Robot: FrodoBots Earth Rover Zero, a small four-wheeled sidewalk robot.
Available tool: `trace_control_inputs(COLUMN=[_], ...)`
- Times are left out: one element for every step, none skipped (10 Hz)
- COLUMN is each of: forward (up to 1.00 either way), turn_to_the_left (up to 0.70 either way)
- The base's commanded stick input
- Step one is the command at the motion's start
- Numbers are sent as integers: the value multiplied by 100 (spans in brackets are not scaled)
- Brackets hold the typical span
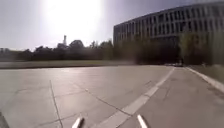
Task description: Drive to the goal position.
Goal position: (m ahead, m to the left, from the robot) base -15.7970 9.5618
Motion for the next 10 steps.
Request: trace_control_inputs(forward=[0, 0, 0, 0, 0, 0, 0, 0, 0, 0], turn_to_the_left=[45, 45, 45, 45, 45, 45, 45, 45, 45, 45])
